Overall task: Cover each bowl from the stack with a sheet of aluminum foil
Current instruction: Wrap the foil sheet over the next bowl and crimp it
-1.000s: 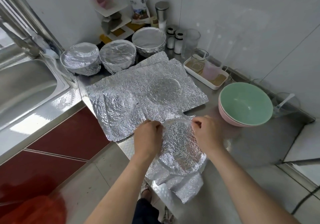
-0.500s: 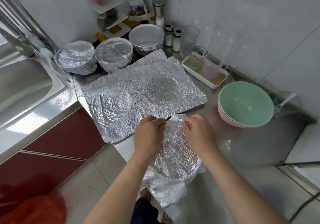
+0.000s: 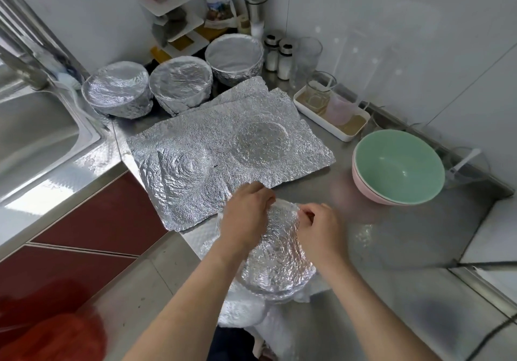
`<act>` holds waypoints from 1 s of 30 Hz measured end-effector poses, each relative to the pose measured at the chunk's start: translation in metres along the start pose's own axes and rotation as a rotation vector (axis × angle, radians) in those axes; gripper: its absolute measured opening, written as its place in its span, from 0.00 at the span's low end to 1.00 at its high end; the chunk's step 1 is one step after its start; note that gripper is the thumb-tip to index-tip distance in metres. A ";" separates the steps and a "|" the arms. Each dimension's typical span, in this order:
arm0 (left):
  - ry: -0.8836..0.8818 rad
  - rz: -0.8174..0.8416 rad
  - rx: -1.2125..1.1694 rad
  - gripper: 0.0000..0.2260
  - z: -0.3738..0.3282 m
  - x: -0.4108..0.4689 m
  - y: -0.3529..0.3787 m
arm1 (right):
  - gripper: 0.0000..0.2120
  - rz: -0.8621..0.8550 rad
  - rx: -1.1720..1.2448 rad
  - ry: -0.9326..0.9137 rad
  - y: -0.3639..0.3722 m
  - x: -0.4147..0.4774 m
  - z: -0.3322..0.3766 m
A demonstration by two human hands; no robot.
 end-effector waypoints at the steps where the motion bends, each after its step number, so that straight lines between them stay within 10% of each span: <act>1: 0.020 0.003 0.009 0.05 -0.003 0.001 0.000 | 0.07 0.025 0.013 0.011 0.002 -0.001 -0.003; 10: -0.047 -0.058 -0.108 0.05 0.002 -0.007 -0.001 | 0.14 0.336 0.195 0.125 0.030 0.007 -0.007; 30: 0.032 -0.054 -0.086 0.07 -0.007 -0.012 0.000 | 0.12 0.187 0.269 0.016 0.036 -0.009 -0.009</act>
Point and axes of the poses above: each hand's wrist, its own x-axis towards the middle knuckle, its own y-axis out of the palm, z = x × y, the point moved 10 cm from there along x, towards the middle knuckle, and after that the axes turned 2 degrees about y, right-handed, at the moved point
